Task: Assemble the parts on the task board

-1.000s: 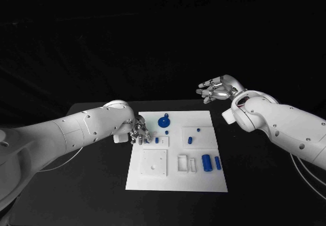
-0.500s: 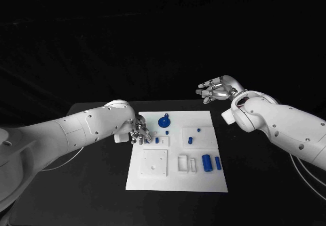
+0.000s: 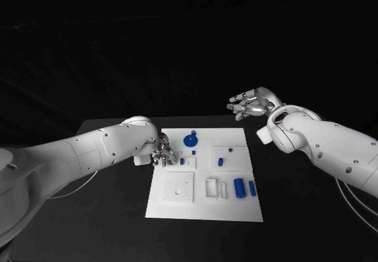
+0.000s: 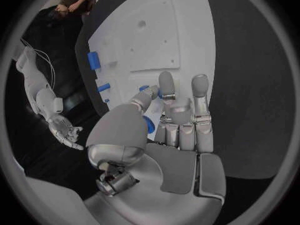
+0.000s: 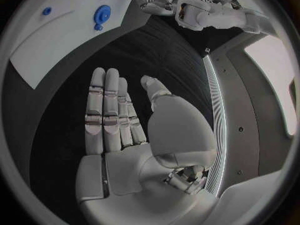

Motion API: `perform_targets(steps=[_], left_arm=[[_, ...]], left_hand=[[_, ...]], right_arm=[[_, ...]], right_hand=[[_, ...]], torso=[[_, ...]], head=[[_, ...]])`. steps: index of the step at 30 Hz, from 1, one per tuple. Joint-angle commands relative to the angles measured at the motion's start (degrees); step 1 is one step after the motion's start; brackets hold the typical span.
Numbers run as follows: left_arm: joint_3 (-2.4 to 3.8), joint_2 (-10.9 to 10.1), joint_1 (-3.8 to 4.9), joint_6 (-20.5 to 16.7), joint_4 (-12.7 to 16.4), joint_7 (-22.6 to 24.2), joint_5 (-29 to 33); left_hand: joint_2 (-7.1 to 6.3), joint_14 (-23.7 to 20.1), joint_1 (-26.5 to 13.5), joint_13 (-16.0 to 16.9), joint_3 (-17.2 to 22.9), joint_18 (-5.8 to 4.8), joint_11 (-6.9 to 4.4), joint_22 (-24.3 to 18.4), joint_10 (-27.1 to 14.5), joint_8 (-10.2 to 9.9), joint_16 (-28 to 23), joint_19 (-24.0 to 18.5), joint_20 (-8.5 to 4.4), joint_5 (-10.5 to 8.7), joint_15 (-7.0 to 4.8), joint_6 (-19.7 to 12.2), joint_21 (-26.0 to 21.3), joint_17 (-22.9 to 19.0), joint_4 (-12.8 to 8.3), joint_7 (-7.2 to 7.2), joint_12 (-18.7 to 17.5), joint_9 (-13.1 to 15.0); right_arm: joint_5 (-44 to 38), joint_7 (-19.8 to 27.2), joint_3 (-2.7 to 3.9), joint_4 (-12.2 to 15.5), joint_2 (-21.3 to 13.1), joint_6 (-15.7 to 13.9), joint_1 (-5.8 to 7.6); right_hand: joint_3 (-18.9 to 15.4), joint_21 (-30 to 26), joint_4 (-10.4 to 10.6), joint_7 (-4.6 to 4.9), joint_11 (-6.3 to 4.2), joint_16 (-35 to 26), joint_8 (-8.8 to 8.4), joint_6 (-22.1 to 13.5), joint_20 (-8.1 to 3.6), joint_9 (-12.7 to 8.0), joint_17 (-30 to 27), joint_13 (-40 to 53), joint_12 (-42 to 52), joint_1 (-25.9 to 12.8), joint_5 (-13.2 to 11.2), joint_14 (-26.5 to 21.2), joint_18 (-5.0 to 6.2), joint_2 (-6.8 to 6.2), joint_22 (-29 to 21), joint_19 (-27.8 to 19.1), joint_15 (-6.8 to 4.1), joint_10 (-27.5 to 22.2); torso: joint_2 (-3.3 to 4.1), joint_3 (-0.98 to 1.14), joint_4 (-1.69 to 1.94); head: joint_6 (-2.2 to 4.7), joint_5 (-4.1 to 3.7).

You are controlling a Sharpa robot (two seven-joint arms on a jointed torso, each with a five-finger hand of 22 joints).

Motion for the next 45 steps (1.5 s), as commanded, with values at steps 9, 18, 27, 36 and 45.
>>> perform_targets(steps=[9,18,27,36,45], left_arm=[[-0.16,0.6,-0.28,-4.5,-0.3,-0.8,-0.8],[-0.18,0.6,-0.29,-4.8,-0.3,-1.1,-1.1],[-0.18,0.3,-0.29,-5.1,-0.3,-1.6,-1.4],[-0.18,0.1,-0.29,-4.5,-0.6,-2.1,-1.5],[-0.18,-0.2,-0.29,-4.5,-1.2,-2.4,-1.7]], left_hand=[[0.78,-0.1,1.6,0.3,0.3,0.22,-0.38,0.8,2.5,0.0,-0.2,0.5,-0.03,-8.81,-0.47,3.7,-0.7,-0.3,-0.4,-4.07,-0.1,-1.7],[-1.49,-0.1,0.5,0.5,-6.2,-0.32,-0.63,0.7,2.5,-0.2,-0.5,1.0,-0.4,-13.79,-0.8,4.5,-1.5,-1.1,5.0,-4.7,-0.2,-3.4],[-1.32,0.0,1.2,0.7,-9.2,-0.39,-0.68,0.9,2.5,0.4,-0.3,1.3,-0.47,-16.84,-0.87,4.8,-1.9,-0.9,7.1,-4.77,0.0,-3.4],[-1.49,0.0,1.6,0.7,-10.1,-0.4,-0.69,0.9,2.5,0.5,-0.3,1.3,-0.48,-17.52,-0.88,4.9,-2.1,-1.0,7.2,-4.8,0.0,-3.3],[-1.55,0.0,2.0,0.7,-10.6,-0.38,-0.71,0.9,2.5,0.6,-0.3,1.4,-0.46,-18.57,-0.87,4.9,-2.2,-1.0,7.0,-4.78,0.0,-3.4]], right_arm=[[0.0,0.6,0.03,0.1,0.0,0.9,-0.03],[0.0,0.6,0.03,0.2,-0.1,1.0,-0.03],[0.0,0.6,0.03,0.1,-0.2,1.1,-0.04],[0.0,0.6,0.03,0.1,-0.3,1.1,-0.08],[0.0,0.6,0.03,0.1,-0.3,1.1,-0.1]], right_hand=[[-0.2,0.1,-0.2,0.02,0.02,0.0,-0.03,-0.4,-0.11,0.0,-0.1,-0.1,0.0,0.3,0.6,-0.2,-0.73,0.33,0.0,-0.4,0.21,-0.5],[-0.1,0.1,-0.2,0.03,0.04,0.0,-0.04,-0.5,-0.09,0.0,-0.1,-0.1,0.0,0.3,0.7,-0.3,-0.74,0.29,-0.1,-0.4,0.23,-0.5],[-0.1,0.1,-0.2,0.03,0.04,0.0,-0.04,-0.5,-0.08,0.0,-0.1,-0.1,0.0,0.3,0.8,-0.3,-0.73,0.26,-0.1,-0.4,0.24,-0.5],[-0.1,0.1,-0.2,0.03,0.04,0.0,-0.04,-0.5,-0.08,0.0,-0.1,-0.1,0.0,0.3,0.8,-0.3,-0.73,0.26,-0.1,-0.4,0.24,-0.5],[-0.1,0.1,-0.2,0.03,0.04,0.0,-0.04,-0.5,-0.08,0.0,-0.1,-0.1,0.0,0.3,0.8,-0.3,-0.73,0.26,-0.1,-0.4,0.24,-0.5]], torso=[[0.0,0.0,-0.01],[-0.02,-0.02,0.03],[-0.01,-0.05,0.02],[-0.01,-0.04,0.06],[-0.02,-0.05,0.02]], head=[[0.03,0.01],[0.01,-0.05],[0.06,-0.12],[0.05,-0.09],[0.03,-0.08]])
